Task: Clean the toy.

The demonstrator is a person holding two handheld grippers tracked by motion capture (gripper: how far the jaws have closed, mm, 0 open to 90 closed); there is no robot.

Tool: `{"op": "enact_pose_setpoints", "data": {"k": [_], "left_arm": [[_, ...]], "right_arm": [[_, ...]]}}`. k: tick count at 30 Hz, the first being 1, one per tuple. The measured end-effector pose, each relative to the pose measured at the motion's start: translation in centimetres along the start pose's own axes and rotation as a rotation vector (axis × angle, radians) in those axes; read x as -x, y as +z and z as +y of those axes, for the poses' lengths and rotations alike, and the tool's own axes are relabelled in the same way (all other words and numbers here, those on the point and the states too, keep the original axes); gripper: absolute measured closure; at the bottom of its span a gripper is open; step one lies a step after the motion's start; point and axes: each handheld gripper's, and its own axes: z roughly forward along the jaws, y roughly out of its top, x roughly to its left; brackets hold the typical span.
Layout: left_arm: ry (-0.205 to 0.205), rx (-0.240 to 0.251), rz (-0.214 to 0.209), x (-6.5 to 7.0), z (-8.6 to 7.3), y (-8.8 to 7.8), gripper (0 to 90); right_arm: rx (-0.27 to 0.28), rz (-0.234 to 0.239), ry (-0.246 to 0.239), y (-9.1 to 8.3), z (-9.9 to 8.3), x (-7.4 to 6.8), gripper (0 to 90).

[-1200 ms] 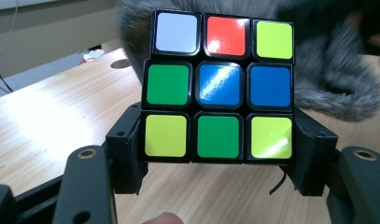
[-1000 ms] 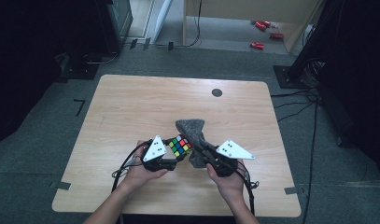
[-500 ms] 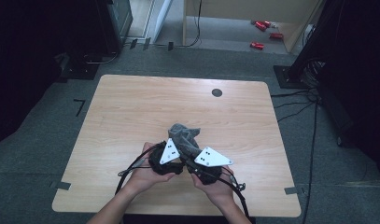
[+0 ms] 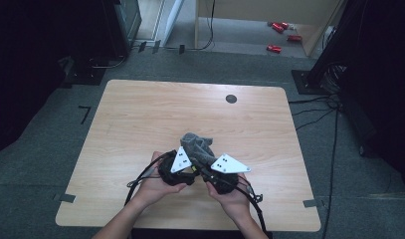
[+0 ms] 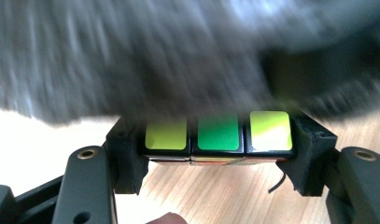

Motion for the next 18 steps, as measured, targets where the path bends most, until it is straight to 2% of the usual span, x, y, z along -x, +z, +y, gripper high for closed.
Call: {"op": "enact_pose_setpoints", "data": {"k": [1,3,5,7,11,14,17,18], "left_arm": [[-0.001,0.0,-0.001,-0.1,0.0,0.0,35.4],[0.0,0.012,-0.004,-0.1,0.0,-0.2,35.4],[-0.001,0.03,-0.008,-0.1,0.0,-0.4,35.4],[-0.006,0.04,-0.012,-0.2,0.1,-0.5,35.4],[-0.018,0.048,-0.016,-0.4,0.0,-0.5,35.4],[-0.019,0.057,-0.019,-0.2,0.1,-0.4,35.4],[-0.015,0.063,-0.017,-0.2,0.2,-0.5,35.4],[-0.017,0.064,-0.015,-0.3,0.1,-0.6,35.4]], "right_arm": [[-0.016,0.025,-0.004,0.2,0.0,-0.4,84.1],[-0.022,0.022,-0.027,0.3,0.0,-0.8,84.1],[-0.004,0.035,-0.005,0.0,0.2,-0.4,84.0],[0.037,0.005,0.019,-0.5,0.5,0.6,84.0],[0.079,-0.05,0.061,-1.3,0.5,1.7,84.0],[0.07,-0.075,0.021,-1.2,0.6,0.7,84.0],[0.035,-0.028,-0.061,-0.4,0.5,-1.0,84.0],[0.032,-0.031,-0.067,-0.3,0.5,-1.1,84.0]]}}
